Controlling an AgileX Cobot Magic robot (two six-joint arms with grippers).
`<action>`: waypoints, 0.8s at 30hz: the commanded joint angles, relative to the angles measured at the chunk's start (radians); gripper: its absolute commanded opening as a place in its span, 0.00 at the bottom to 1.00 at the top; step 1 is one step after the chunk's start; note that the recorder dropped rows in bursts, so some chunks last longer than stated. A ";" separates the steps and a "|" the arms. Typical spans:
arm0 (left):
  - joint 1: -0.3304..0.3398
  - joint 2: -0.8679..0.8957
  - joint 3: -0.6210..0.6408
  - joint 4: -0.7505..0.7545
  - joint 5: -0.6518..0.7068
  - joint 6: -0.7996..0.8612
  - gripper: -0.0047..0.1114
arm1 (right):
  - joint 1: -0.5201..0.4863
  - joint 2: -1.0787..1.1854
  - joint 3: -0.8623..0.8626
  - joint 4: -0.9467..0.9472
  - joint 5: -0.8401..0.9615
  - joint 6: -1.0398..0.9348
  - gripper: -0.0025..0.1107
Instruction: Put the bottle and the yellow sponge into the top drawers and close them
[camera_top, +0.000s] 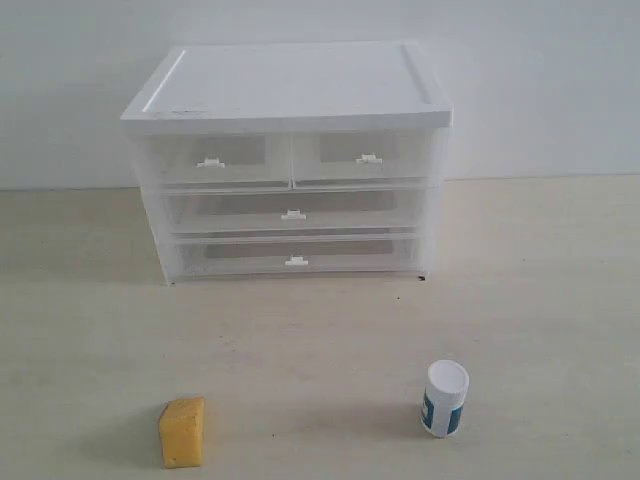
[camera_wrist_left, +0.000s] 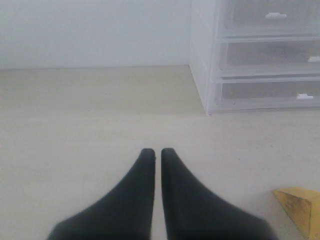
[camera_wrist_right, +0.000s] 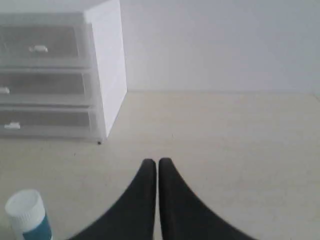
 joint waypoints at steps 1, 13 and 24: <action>0.001 -0.004 0.002 -0.007 -0.006 -0.009 0.08 | -0.001 -0.005 -0.001 -0.004 -0.215 -0.001 0.02; 0.001 -0.004 0.002 -0.007 -0.006 -0.009 0.08 | -0.001 -0.005 -0.008 -0.004 -0.736 0.368 0.02; 0.001 -0.004 0.002 -0.007 -0.006 -0.009 0.08 | -0.001 0.412 -0.255 -0.068 -0.754 0.307 0.02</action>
